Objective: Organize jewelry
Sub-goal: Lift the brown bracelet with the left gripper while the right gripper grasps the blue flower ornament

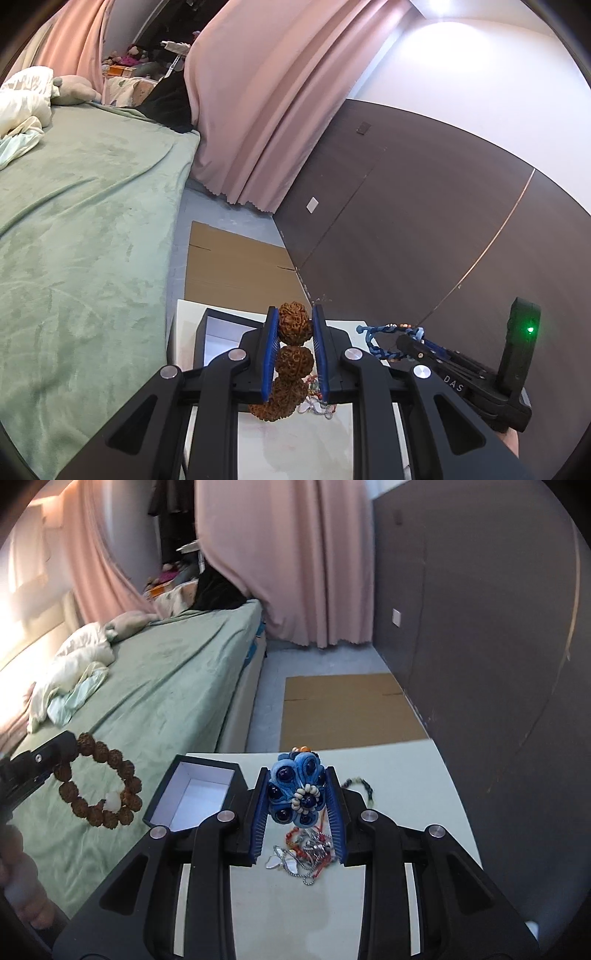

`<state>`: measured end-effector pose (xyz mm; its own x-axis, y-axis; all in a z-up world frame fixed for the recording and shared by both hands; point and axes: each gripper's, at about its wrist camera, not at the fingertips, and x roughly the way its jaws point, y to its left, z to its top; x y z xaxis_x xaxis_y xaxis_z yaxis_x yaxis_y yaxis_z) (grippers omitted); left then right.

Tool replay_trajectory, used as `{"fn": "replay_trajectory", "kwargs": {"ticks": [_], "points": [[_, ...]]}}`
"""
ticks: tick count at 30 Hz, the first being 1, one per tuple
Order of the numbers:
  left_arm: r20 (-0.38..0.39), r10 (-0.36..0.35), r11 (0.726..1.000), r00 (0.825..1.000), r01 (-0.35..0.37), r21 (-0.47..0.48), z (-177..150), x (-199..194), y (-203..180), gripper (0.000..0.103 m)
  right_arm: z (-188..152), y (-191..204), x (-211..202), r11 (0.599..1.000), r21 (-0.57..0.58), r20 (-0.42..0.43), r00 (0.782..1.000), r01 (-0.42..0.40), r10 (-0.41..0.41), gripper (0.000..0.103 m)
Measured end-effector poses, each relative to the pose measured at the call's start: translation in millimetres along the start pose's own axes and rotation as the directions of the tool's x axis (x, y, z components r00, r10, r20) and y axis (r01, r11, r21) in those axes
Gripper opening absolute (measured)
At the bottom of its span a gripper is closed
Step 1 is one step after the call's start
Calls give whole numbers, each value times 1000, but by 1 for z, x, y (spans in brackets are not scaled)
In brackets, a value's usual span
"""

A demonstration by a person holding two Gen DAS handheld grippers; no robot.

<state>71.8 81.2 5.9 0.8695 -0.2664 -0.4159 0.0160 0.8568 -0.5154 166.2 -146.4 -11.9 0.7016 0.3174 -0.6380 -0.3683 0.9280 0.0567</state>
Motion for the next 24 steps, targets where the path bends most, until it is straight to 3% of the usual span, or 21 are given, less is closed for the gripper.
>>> {"fn": "replay_trajectory", "kwargs": {"ticks": [8,12,13,14,15,19,22,24], "points": [[-17,0,1000,1000,-1,-27,4,8,12,17,27,23,-4,998,-45,47,998,-40,43,30],[-26,-44,997,999,42,-66,7,20,20,18,39,38,1,995,-39,60,994,-92,94,30],[-32,-40,997,999,38,-63,8,23,19,24,41,41,4,994,-38,60,992,-105,107,30],[-32,-28,998,999,26,-60,8,25,20,37,41,44,7,993,-38,58,991,-116,118,30],[-26,-8,998,1000,7,-59,7,26,21,41,41,46,10,991,-38,57,990,-125,127,30],[-54,33,997,998,-37,-64,3,29,30,44,28,46,33,982,6,16,982,-190,190,30],[-53,72,996,996,-74,-45,1,27,34,61,20,43,49,971,51,-31,971,-235,237,30],[-53,99,995,994,-100,-28,0,26,35,65,19,43,54,960,69,-42,961,-271,274,30]]}}
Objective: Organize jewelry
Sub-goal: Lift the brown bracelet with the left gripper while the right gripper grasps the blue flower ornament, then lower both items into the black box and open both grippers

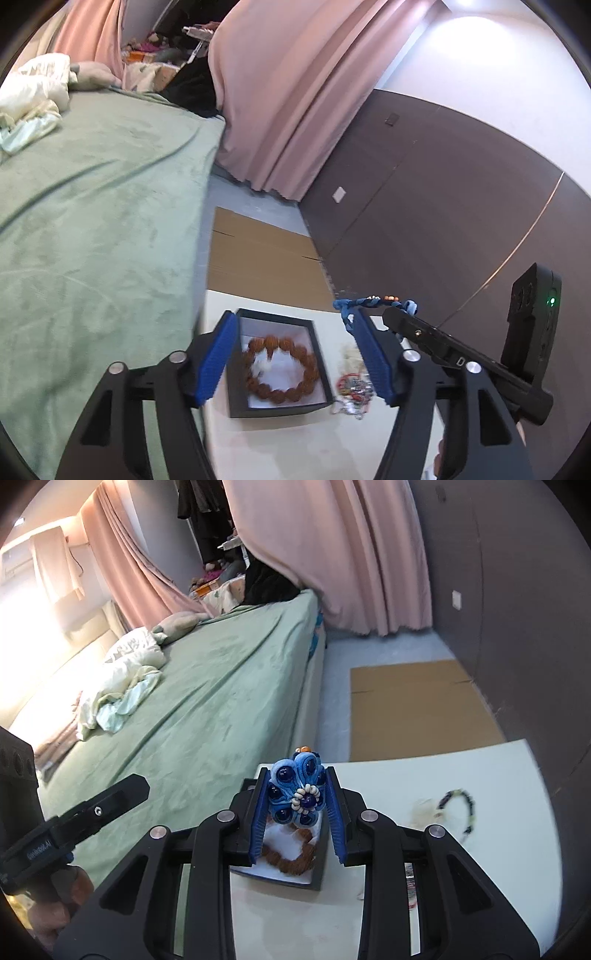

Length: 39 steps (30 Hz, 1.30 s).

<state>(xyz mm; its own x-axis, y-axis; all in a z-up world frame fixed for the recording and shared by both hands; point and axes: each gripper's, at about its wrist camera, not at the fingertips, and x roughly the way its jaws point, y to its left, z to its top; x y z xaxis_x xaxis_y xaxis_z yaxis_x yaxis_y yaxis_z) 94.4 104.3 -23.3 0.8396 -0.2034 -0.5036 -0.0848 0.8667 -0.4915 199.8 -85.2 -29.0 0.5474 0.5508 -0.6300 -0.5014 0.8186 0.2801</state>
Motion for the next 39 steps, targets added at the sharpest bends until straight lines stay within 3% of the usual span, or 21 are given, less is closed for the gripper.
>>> {"fn": "replay_trajectory", "kwargs": {"ticks": [6,8,9,10,15,22,31,33,39], "points": [[3,20,999,1000,-20,-38,1,1,8,83,-5,4,14,990,50,-47,990,-129,132,32],[-2,28,999,1000,-28,-45,0,2,7,87,-7,6,24,985,65,-92,982,-157,162,51],[-6,30,999,1000,-30,-46,0,4,6,87,-8,6,28,986,71,-110,981,-151,158,73],[-10,31,999,999,-31,-45,0,4,6,89,-8,5,27,988,72,-110,984,-135,142,84],[-15,31,999,999,-31,-15,-2,0,-4,94,-9,-17,8,987,115,-75,990,-111,120,85],[-36,15,999,999,-14,38,-9,2,-28,94,-16,-61,-40,988,144,-38,997,-61,67,85],[-84,-2,988,997,15,154,-31,23,-76,94,-51,-124,-77,966,259,-36,999,-8,18,85],[-98,3,983,995,15,185,-39,31,-87,93,-57,-134,-82,959,282,-30,999,-16,25,85],[-172,21,960,985,29,279,-67,66,-118,75,-65,-170,-87,924,383,-46,998,-21,42,85]]}}
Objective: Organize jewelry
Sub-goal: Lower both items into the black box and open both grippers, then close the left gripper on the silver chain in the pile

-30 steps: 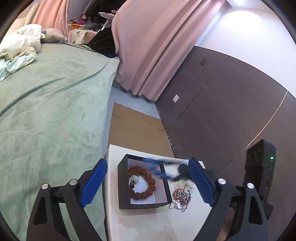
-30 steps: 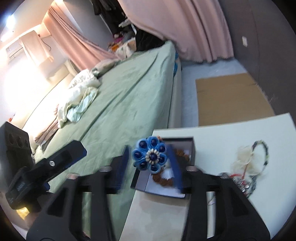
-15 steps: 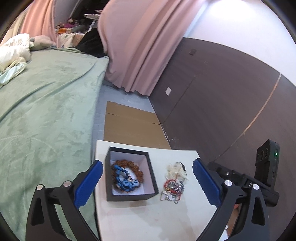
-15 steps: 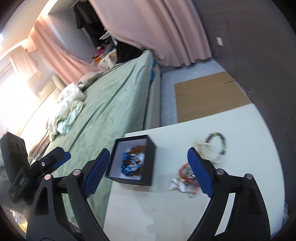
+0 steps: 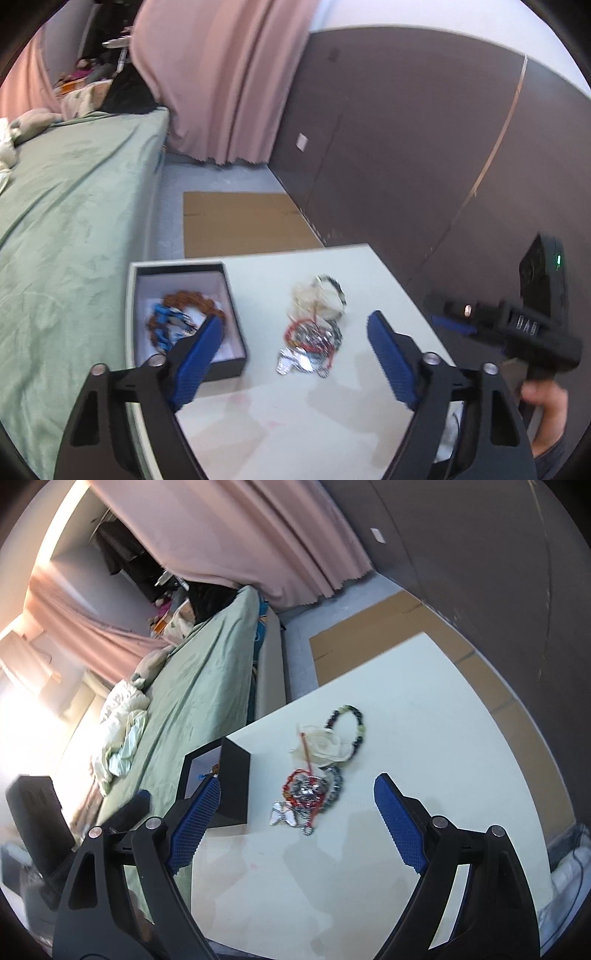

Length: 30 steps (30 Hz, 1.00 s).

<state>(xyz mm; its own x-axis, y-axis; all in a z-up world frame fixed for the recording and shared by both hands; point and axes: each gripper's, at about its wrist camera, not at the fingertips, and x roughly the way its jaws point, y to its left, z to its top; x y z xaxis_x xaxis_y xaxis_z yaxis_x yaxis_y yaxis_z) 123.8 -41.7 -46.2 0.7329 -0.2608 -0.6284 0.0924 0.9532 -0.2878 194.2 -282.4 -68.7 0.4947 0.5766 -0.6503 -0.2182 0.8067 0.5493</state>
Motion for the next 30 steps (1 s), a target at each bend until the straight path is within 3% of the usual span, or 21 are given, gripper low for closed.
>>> {"fn": "replay_trajectory", "kwargs": {"ticks": [8,11,18,25,30], "points": [[-94,-11,998,996,16,54,-15,53,-26,54,8,-24,1,998,61,-40,999,-28,31,83],[-139,-28,999,990,30,15,-14,72,-28,51,13,-25,2,996,70,-42,998,-47,50,83],[-220,11,1000,975,-9,11,-7,117,-38,50,23,-43,7,987,148,-53,996,-59,67,83],[-321,47,999,946,-44,18,-7,154,-41,49,35,-66,-8,974,217,-3,998,-68,70,83],[-397,107,994,912,-97,45,-12,176,-44,39,42,-81,-13,955,278,19,994,-106,105,83]]}}
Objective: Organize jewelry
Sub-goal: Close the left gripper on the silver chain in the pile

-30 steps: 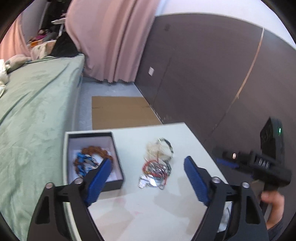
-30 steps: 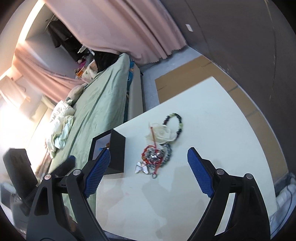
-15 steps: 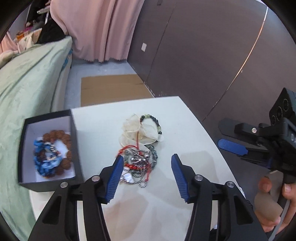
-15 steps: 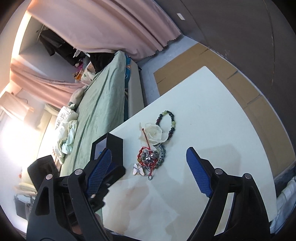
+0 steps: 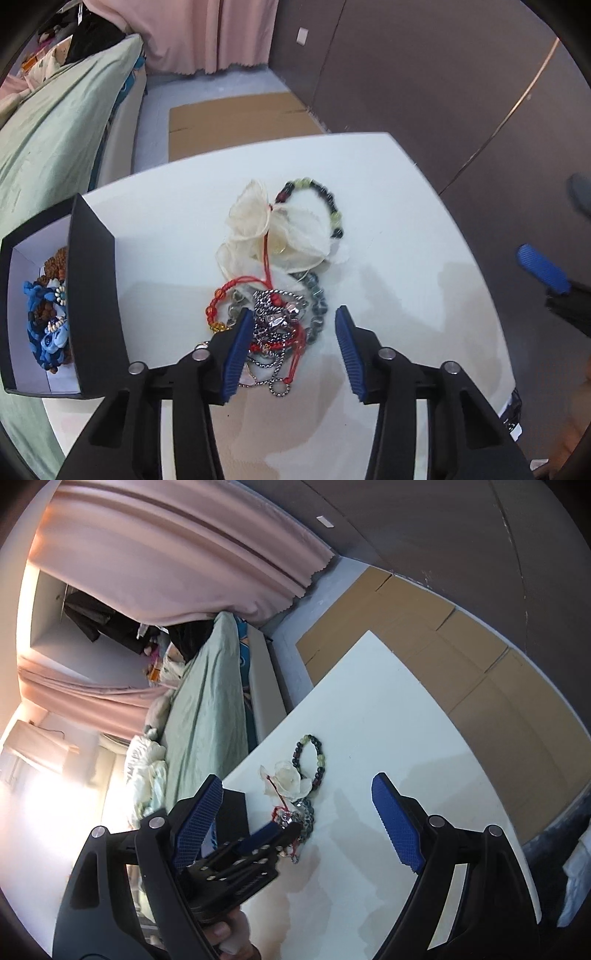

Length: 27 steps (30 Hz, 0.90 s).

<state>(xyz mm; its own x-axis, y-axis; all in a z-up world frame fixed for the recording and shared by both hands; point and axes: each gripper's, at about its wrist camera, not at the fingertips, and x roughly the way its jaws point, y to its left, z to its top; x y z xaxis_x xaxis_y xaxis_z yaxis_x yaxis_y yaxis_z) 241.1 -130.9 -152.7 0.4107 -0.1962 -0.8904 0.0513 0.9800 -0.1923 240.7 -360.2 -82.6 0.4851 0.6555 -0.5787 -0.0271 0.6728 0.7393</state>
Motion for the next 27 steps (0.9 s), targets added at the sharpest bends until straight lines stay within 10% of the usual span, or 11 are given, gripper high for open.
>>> {"fn": "replay_trajectory", "kwargs": {"ticks": [8,10,21,25,27], "points": [[-16,19,998,1000,-20,-54,2,-5,10,21,4,5,2,1000,-6,-5,1000,-23,23,82],[-8,5,999,1000,-5,-50,2,-13,9,0,4,6,2,1000,-18,-9,1000,-18,17,81],[65,-36,999,997,34,39,12,-53,1,1,1,16,29,998,-44,-29,998,54,-56,76],[43,-37,999,998,36,26,10,-38,4,70,3,16,38,999,-8,-29,998,51,-51,76],[40,-42,999,998,41,36,8,-32,5,64,2,18,44,999,-9,-36,998,50,-50,76]]}}
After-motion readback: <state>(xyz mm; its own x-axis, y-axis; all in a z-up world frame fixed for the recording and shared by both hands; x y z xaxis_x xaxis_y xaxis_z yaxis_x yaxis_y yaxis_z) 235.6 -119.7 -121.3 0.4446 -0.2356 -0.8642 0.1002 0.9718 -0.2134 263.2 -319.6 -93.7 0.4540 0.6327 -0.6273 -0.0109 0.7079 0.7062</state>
